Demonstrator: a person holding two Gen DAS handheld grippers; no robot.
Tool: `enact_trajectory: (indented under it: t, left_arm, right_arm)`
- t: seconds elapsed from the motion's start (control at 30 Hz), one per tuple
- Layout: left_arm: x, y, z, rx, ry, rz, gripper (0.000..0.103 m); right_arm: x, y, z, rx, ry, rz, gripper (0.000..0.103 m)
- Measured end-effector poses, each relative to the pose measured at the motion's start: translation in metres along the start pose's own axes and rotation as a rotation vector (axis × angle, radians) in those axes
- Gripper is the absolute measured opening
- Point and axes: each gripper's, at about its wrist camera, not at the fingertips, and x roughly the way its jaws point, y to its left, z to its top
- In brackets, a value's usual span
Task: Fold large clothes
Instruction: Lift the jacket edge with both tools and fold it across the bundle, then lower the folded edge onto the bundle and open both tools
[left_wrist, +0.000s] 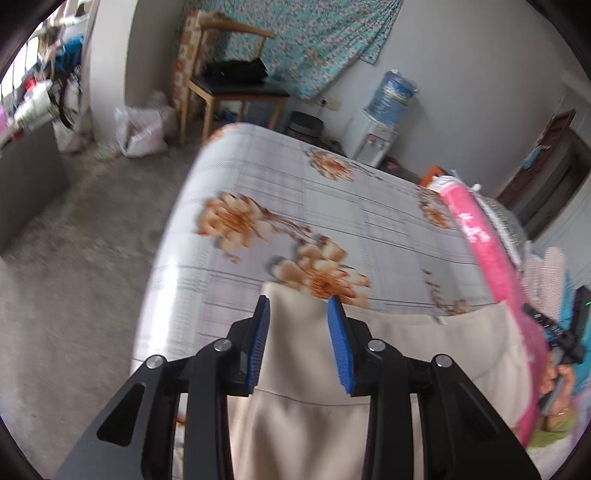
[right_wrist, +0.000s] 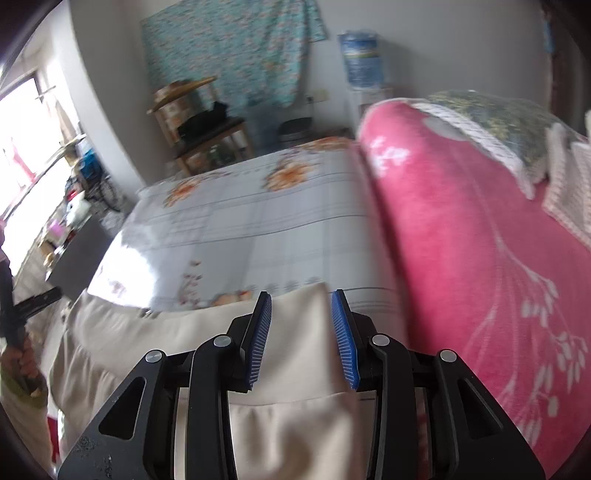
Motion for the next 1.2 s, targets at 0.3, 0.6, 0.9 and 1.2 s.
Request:
enact_trajectory:
  t: [0.3,0.6,0.9,1.2]
  left_arm:
    - [0.023,0.01,-0.028,-0.051,0.111,0.085,0.032]
    - [-0.052,-0.032,-0.101,0.083,0.112,-0.089,0.038]
    - [-0.057,-0.015,-0.149,0.093,0.061,0.066,0.038]
    - [-0.038,-0.037,-0.176,0.273,0.062,0.195,0.061]
  right_arm:
    - [0.023,-0.008,-0.019,0.059,0.164,-0.071,0.033]
    - [-0.073,0.039,-0.098,-0.226,0.117,0.074,0.036]
    - [-0.082,0.003,-0.137,-0.092,0.164,-0.113,0.031]
    - [-0.068,0.069,-0.15,-0.281,0.15,-0.083,0.053]
